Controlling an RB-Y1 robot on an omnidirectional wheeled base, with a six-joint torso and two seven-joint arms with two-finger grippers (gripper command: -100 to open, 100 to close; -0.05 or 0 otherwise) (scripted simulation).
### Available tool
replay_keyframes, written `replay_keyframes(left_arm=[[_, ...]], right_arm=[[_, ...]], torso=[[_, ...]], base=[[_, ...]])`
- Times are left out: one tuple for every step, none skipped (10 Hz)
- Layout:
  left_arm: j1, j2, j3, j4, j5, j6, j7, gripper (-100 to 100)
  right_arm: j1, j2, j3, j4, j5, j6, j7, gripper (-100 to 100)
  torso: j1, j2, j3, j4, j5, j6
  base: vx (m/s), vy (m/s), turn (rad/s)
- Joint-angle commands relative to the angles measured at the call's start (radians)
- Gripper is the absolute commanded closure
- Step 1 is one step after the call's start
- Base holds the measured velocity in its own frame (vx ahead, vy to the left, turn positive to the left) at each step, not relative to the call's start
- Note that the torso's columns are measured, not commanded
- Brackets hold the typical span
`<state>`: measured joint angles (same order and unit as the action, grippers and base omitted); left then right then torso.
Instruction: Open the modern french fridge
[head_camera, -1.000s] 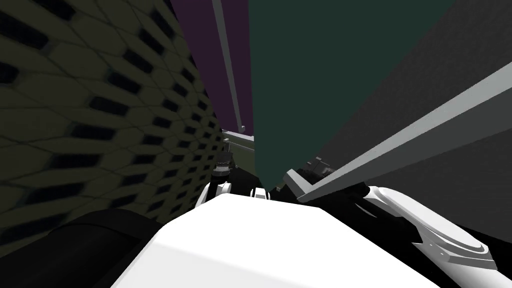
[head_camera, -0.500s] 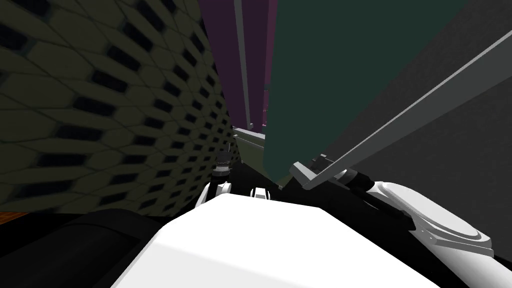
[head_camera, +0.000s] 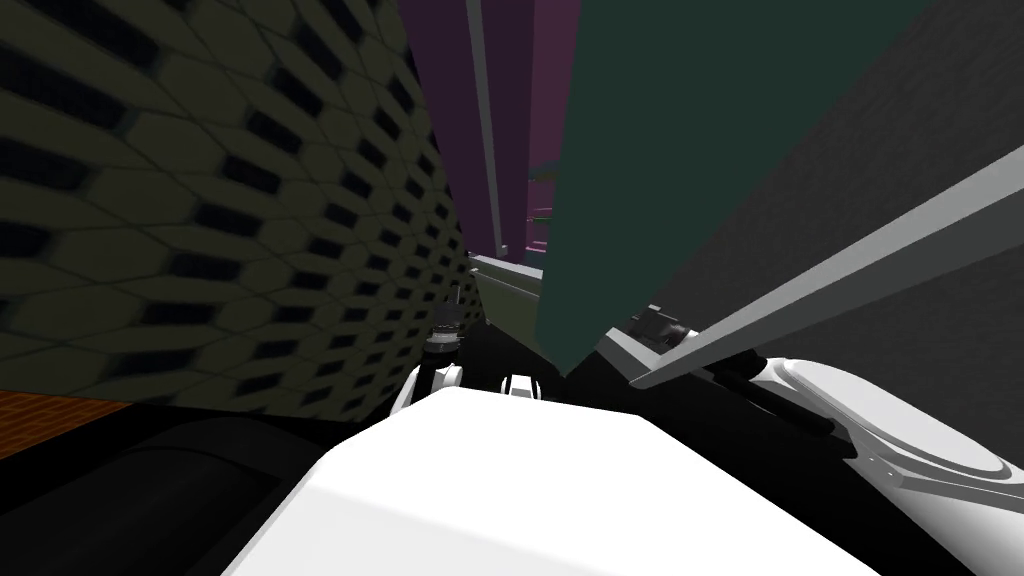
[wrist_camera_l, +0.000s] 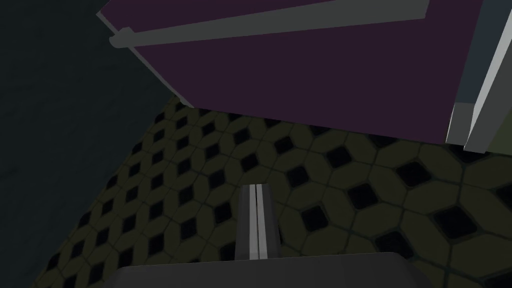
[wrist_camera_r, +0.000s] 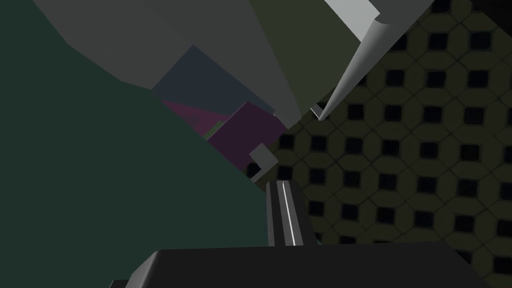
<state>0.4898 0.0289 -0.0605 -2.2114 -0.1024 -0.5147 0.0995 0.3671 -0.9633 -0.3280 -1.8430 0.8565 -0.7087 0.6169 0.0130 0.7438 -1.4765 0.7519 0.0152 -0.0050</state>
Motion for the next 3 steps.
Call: replay_keyframes(left_arm=[[0.000, 0.000, 0.000, 0.000, 0.000, 0.000, 0.000, 0], [0.000, 0.000, 0.000, 0.000, 0.000, 0.000, 0.000, 0], [0.000, 0.000, 0.000, 0.000, 0.000, 0.000, 0.000, 0]], right_arm=[[-0.016, -0.032, -0.039, -0.024, -0.018, 0.013, -0.034, -100], [-0.016, -0.032, -0.039, -0.024, -0.018, 0.013, -0.034, -100], [-0.016, -0.032, -0.039, -0.024, -0.018, 0.013, -0.034, -100]], torso=[[0.001, 0.000, -0.001, 0.002, 0.002, 0.000], [0.004, 0.002, 0.000, 0.004, 0.004, 0.000], [0.005, 0.003, 0.000, 0.006, 0.007, 0.000]], base=[[0.001, 0.008, -0.024], [-0.002, 0.009, -0.011], [0.000, 0.000, 0.000]])
